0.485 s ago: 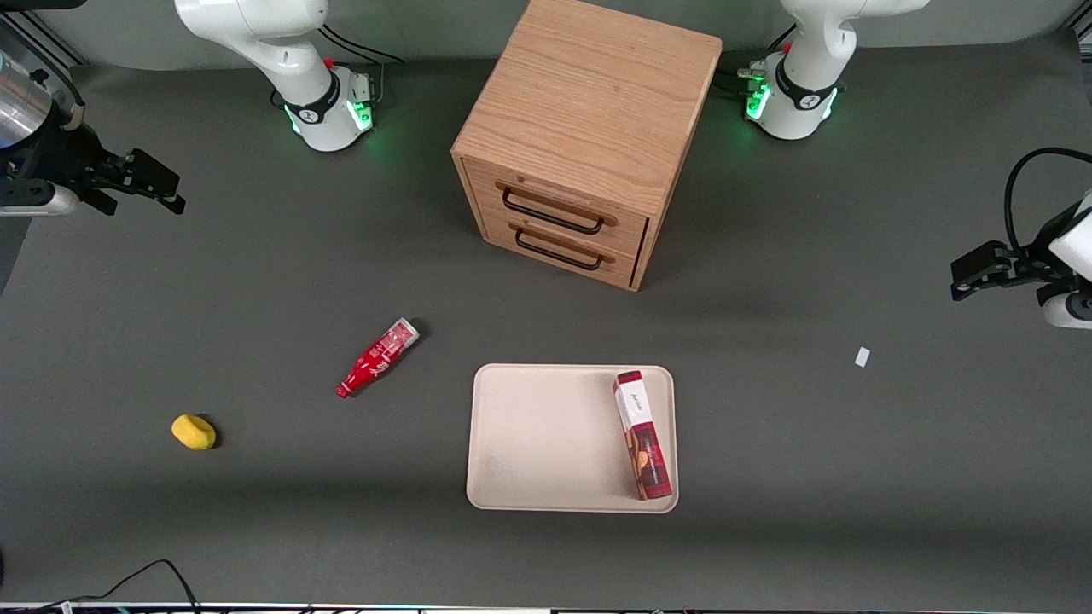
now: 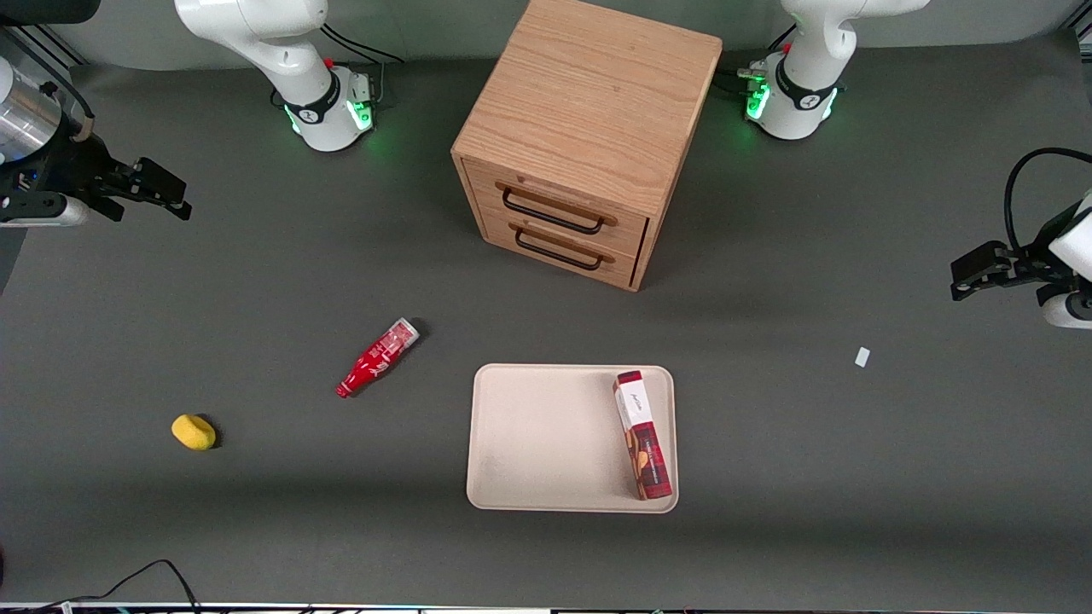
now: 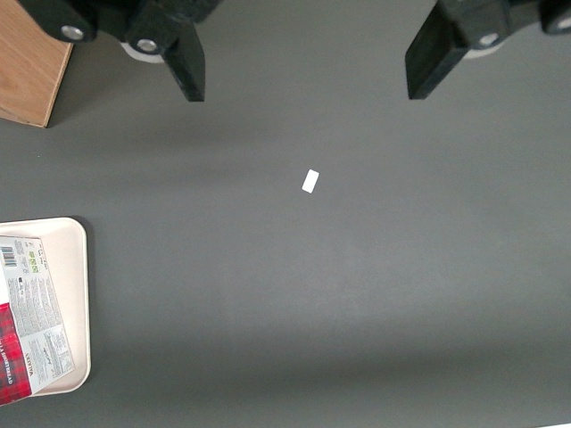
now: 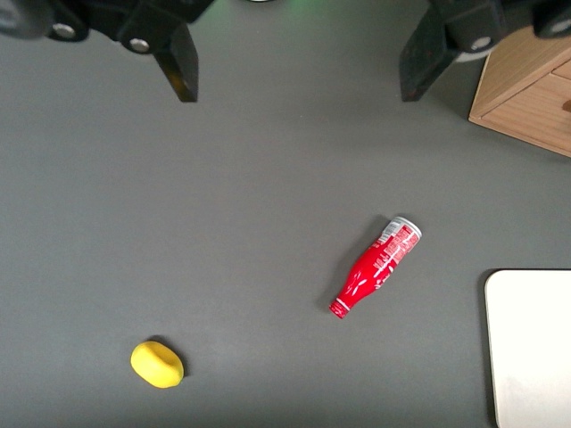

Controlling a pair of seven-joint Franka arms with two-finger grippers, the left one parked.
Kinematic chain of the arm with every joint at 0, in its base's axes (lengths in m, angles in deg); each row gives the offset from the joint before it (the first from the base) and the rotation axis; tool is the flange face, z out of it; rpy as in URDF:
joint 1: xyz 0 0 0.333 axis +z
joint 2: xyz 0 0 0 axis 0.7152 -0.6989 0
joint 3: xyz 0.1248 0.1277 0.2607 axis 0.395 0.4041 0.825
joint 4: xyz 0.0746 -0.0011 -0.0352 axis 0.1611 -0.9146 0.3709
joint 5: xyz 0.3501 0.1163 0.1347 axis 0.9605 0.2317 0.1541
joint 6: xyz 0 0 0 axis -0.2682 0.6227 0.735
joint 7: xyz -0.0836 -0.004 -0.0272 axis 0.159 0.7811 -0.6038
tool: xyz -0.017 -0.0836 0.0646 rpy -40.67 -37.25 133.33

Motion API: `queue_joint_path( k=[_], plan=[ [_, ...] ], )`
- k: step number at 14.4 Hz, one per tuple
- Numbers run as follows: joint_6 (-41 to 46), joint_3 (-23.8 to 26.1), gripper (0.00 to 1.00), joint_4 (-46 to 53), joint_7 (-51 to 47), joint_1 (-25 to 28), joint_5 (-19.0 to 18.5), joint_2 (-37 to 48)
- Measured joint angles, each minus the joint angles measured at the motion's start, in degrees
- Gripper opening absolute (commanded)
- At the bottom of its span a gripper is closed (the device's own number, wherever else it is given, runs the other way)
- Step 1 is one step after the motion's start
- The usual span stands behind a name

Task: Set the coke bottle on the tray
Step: 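Move the open right gripper down over the red Coca-Cola bottle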

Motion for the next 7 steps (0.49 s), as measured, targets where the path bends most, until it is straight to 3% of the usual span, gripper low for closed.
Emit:
queue_joint_path(
  k=[4,7],
  plan=[
    [-0.5,0.6,1.0,0.0,-2.76,0.21,0.2,-2.54],
    [-4.5,0.89,1.0,-0.04,-13.02,2.86,1.07,-7.21]
  ],
)
